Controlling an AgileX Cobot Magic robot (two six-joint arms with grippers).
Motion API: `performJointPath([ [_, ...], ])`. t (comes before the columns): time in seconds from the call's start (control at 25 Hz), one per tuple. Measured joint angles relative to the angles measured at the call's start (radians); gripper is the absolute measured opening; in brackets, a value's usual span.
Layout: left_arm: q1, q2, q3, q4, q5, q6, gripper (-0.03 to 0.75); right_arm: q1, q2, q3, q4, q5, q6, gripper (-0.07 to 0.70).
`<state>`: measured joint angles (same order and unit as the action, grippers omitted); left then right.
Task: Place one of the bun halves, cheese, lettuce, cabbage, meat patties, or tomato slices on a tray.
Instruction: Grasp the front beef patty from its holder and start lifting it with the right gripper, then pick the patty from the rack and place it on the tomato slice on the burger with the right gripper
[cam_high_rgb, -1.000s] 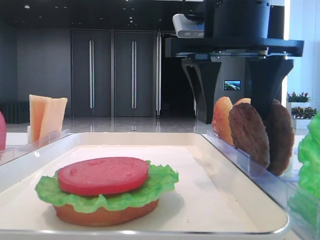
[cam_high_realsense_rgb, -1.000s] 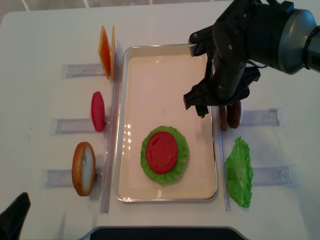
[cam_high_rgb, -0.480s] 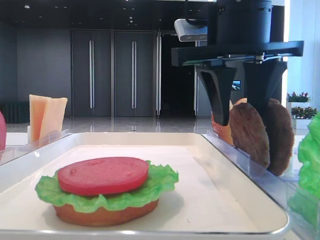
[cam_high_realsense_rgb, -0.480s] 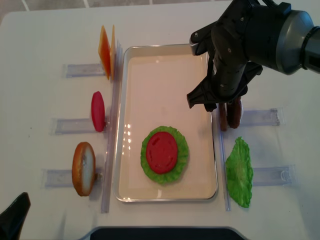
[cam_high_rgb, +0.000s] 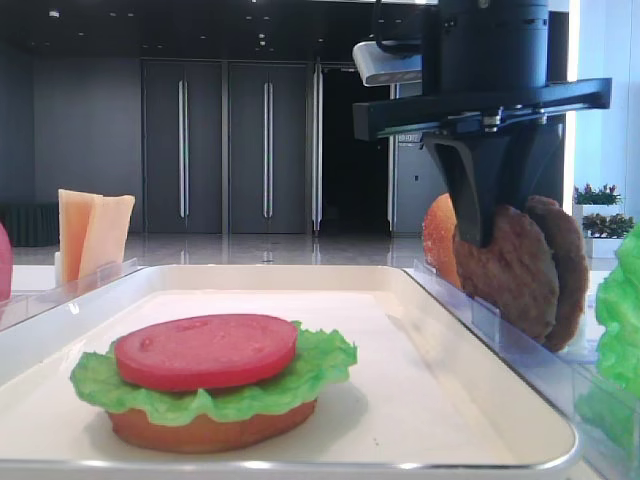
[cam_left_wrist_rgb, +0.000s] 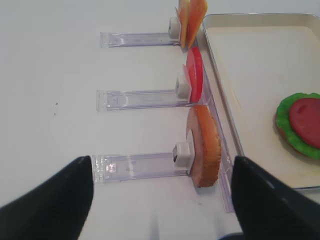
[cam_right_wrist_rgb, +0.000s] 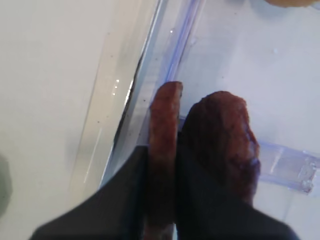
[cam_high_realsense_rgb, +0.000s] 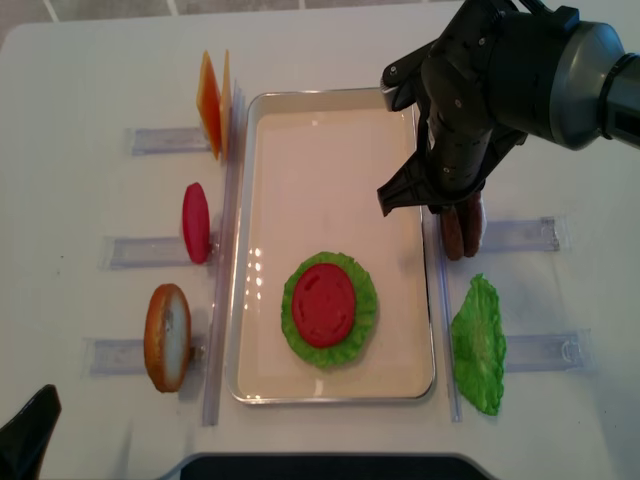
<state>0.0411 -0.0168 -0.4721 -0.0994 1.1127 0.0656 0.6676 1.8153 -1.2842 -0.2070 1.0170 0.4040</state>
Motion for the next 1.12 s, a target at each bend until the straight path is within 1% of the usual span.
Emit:
performJointPath([
  [0.4,0.000,0.000,0.000,0.000,0.000,0.000,0.660,0.000,0.000,0.000,-0.002,0.007,0.000,0.137],
  [0.64,0.000,0.000,0.000,0.000,0.000,0.000,0.660,0.015,-0.042,-0.003,0.000,0.027,-0.001,0.137],
  [0.92,0.000,0.000,0.000,0.000,0.000,0.000,0.660,0.032,-0.115,-0.074,0.019,0.115,-0.014,0.137],
  [1.12,0.000,0.000,0.000,0.000,0.000,0.000,0.660,0.032,-0.174,-0.154,0.010,0.173,-0.035,0.137],
])
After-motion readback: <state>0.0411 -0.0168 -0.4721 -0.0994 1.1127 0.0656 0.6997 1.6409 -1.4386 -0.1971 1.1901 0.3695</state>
